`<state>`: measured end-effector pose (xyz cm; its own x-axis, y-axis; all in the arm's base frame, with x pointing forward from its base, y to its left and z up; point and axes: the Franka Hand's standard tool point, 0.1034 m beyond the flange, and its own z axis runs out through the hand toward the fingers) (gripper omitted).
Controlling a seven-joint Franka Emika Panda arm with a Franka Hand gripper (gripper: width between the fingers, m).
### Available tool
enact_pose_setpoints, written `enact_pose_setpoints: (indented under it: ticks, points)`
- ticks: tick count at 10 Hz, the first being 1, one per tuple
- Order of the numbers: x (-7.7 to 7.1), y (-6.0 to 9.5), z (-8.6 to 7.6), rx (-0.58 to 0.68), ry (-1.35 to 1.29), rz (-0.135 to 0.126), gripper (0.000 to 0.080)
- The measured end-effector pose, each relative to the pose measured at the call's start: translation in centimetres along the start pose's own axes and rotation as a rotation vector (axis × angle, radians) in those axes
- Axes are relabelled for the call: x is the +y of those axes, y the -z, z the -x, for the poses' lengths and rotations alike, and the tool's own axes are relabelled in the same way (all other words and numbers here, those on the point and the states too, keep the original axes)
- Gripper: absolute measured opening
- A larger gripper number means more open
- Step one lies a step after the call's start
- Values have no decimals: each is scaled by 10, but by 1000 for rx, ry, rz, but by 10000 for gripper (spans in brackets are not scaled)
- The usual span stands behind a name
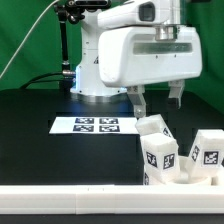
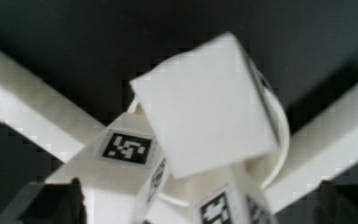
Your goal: Assemble stool
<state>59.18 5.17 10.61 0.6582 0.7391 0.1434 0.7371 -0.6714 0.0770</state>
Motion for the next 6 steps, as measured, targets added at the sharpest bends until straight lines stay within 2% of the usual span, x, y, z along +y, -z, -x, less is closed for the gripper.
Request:
enact_pose_setpoints:
  ticks: [3,6]
  points:
    - [-4,-5,3,-53,240,-20,649]
    - [-3,-5,6,-59,269,-16,649]
